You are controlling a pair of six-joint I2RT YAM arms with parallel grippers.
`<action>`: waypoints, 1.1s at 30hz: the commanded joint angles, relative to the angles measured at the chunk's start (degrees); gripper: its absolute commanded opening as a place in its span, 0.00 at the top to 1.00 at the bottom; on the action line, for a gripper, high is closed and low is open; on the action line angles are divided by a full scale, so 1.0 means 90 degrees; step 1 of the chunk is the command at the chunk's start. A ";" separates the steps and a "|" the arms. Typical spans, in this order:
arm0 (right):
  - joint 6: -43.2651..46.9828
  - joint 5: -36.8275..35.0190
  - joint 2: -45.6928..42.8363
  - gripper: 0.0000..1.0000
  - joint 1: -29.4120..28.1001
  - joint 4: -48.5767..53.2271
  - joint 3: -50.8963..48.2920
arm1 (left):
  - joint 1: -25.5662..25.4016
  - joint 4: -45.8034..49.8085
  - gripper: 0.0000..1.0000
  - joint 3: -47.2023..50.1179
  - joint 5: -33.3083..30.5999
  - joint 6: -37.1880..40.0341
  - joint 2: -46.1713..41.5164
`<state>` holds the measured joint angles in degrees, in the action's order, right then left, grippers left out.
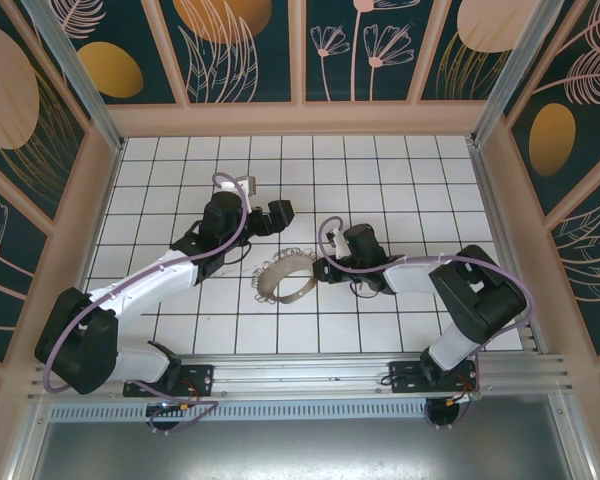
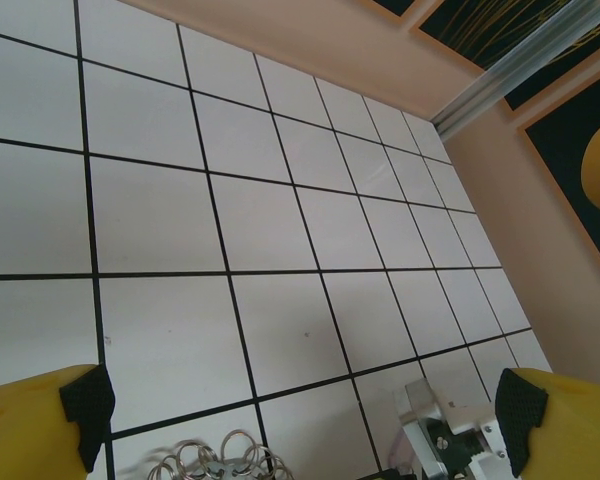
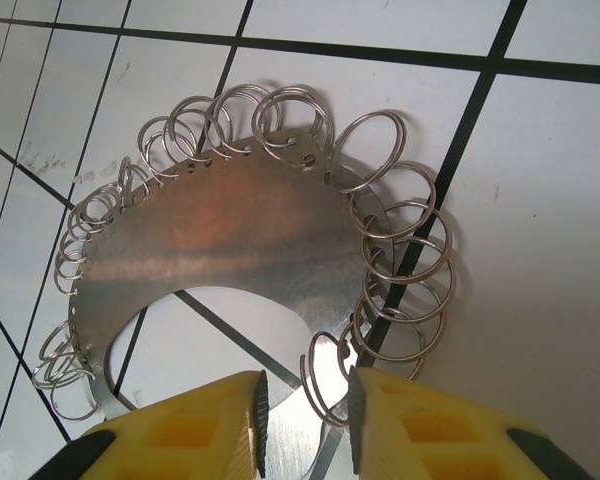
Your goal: Put the keys on the keyring
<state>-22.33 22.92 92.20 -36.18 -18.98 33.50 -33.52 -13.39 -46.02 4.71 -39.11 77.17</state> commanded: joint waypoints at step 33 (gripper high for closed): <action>0.1344 0.0051 -0.0728 1.00 0.0308 0.1103 0.1392 | 0.0043 0.0993 0.01 -0.1339 -0.1126 0.1310 -0.0123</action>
<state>-14.09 20.99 88.75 -35.03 -10.00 42.65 -33.41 -4.80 -54.26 -5.41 -32.16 77.01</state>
